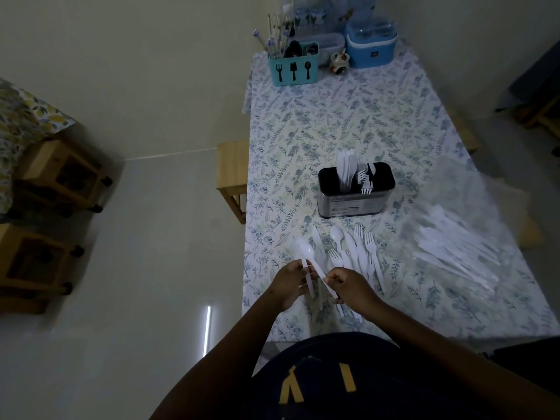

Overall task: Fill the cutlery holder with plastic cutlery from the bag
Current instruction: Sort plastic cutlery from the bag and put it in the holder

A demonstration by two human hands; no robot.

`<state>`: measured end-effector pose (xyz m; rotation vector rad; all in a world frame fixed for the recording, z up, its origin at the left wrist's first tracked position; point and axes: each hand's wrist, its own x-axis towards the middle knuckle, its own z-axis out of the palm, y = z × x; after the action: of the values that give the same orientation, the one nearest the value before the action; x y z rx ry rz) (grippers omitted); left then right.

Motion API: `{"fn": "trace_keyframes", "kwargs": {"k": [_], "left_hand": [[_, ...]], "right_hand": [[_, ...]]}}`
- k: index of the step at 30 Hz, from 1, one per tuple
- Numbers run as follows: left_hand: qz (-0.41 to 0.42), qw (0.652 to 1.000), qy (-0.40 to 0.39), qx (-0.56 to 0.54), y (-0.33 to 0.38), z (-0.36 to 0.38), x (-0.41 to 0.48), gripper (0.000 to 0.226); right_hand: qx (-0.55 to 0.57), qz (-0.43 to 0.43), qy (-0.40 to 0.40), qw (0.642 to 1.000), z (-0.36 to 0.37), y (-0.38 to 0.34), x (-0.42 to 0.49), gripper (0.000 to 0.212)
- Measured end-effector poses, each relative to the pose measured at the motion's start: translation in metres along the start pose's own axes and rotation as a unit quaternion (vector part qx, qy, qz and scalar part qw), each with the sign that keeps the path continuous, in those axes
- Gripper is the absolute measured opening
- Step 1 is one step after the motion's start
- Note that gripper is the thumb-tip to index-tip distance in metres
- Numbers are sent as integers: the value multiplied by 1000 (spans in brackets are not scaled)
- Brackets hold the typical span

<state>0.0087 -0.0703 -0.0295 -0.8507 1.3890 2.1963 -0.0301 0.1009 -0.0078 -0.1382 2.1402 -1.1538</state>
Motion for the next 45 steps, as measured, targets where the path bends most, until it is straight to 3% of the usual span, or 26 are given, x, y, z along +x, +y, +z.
{"fn": "trace_keyframes", "kwargs": {"k": [14,24,28,36,40,45], "left_hand": [[27,996,62,-56,-6,5,1,18],[14,989,57,-139,6,8,0,17],[8,985,59,-161,13,5,0,15],[-10,981,67,-182,16,1,6,12],[7,982,47,-183,20,1,7,11],[-18,977,30,-211,25,-4,10,9]], "right_hand": [[0,-16,8,1000,0,1,-7,28],[34,-5,-22,999,2,10,1,17],[-39,-26,9,999,-3,11,11,13],[-127,-34,183,974,-39,2,59,17],[-223,-17,179,958,-48,4,90,16],[-318,-4,156,935,-47,2,111,39]]}}
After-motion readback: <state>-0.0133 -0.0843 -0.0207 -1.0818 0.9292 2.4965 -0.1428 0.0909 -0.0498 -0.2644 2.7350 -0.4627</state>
